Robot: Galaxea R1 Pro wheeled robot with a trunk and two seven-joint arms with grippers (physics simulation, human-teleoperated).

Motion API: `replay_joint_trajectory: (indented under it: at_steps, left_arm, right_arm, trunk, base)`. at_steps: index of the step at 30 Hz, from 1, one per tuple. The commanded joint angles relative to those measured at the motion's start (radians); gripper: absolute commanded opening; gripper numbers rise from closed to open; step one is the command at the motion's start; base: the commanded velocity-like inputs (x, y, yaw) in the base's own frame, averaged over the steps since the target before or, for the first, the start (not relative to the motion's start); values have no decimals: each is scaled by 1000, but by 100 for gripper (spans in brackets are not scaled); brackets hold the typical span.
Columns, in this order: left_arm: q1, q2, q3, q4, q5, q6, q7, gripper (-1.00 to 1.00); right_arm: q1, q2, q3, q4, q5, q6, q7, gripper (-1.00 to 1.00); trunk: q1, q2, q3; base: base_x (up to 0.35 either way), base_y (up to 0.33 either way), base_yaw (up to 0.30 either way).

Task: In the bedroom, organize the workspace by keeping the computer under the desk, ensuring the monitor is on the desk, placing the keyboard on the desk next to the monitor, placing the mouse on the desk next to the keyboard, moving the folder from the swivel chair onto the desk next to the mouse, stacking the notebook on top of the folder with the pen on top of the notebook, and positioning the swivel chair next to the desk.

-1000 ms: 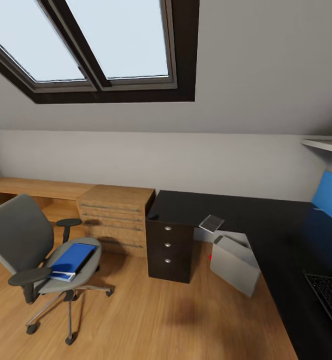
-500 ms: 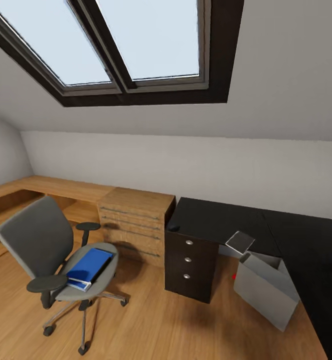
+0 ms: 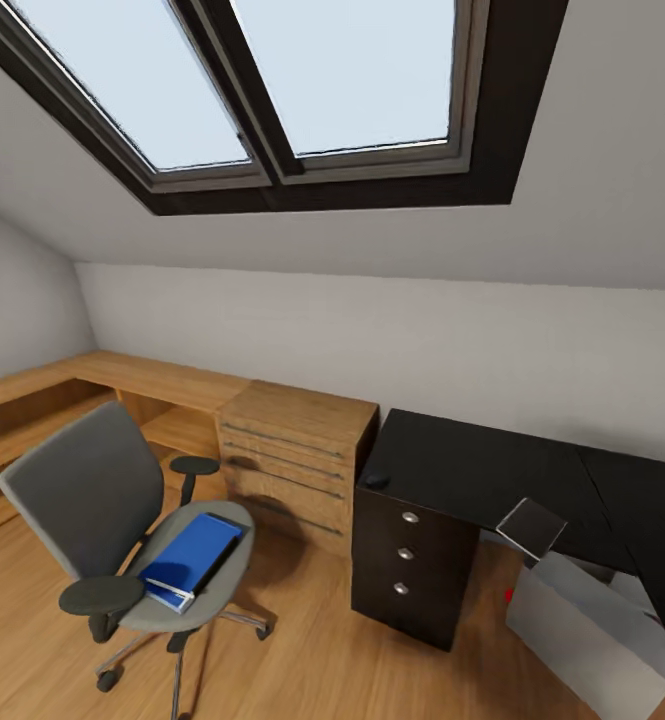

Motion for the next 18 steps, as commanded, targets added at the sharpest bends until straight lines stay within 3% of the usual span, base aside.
replay_joint_trajectory:
  at_steps: [1,5,9,10,13,16,18]
  left_arm:
    - [0,0,-3,-2,8,4,7,100]
    - [0,-9,-9,-20,3,-11,6,100]
    - [0,-30,-11,-134,-16,-9,4,100]
    - [0,-35,-12,-219,-47,22,4,100]
    - [0,-39,-11,-340,-69,133,6,100]
    - [0,-43,-10,-512,-77,276,7,100]
    - [0,-50,-10,-582,-78,322,7,100]
  right_arm:
    - [-1,0,8,0,-3,-3,-8,100]
    - [-1,-6,4,-8,-3,-25,-8,100]
    - [-21,-30,-1,-82,-2,-57,-30,100]
    - [-52,-46,-1,-162,-1,-29,-73,100]
    - [-85,-58,-1,-270,15,79,-169,100]
    - [-139,-77,-2,-420,52,287,-289,100]
    - [-167,-80,-2,-487,68,410,-331,100]
  trunk:
    - [1,-1,-2]
    - [1,-1,-2]
    - [1,-1,-2]
    - [1,-1,-2]
    - [1,-1,-2]
    - [1,-1,-2]
    - [1,-1,-2]
  base:
    - [339,0,1]
    - [339,0,0]
    - [339,0,0]
    - [339,0,0]
    - [339,0,0]
    - [339,0,0]
    - [339,0,0]
